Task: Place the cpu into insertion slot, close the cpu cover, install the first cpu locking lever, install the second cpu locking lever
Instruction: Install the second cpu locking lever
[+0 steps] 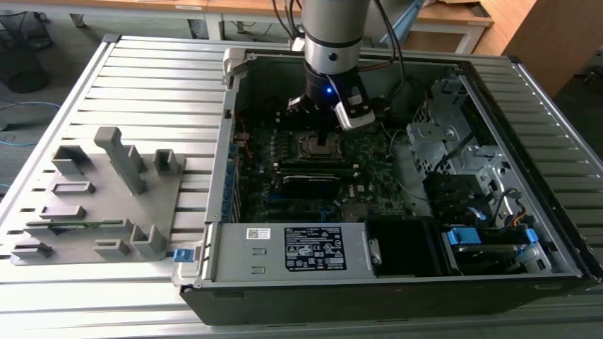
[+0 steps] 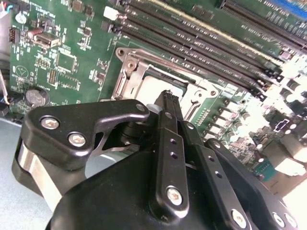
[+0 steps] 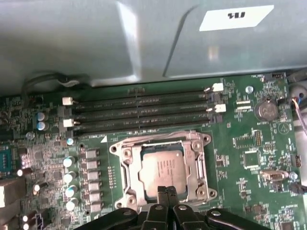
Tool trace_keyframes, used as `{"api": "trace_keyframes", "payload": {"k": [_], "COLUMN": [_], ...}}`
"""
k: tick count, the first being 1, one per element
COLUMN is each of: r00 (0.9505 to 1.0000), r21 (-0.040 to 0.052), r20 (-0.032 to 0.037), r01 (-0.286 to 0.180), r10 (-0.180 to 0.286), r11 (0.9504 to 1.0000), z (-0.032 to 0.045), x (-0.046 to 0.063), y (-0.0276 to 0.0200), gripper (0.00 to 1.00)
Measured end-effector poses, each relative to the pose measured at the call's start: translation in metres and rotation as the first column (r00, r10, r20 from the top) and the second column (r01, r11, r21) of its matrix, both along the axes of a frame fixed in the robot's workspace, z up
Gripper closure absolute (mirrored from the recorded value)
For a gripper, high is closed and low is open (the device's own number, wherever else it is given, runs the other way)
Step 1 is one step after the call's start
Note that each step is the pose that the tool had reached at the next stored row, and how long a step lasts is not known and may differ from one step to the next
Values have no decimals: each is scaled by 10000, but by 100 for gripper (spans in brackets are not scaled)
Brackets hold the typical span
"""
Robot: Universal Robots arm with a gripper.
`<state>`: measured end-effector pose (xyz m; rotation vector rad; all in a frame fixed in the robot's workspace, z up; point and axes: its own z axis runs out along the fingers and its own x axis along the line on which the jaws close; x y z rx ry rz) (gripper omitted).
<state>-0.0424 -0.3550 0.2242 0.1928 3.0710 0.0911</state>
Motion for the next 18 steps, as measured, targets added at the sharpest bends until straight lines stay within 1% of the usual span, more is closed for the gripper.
{"api": "trace_keyframes", "payload": {"k": [7,12,18], "r00": [10000,10000,10000], "r21": [-1,0,0], "r20": [-1,0,-1], "r01": [-93,-94,-94], "r10": [93,94,94], "r11": [10000,10000,10000], "z": [-3,-6,-6], "x": [49,52,52], "y": [44,81,90], "gripper": [89,89,89]}}
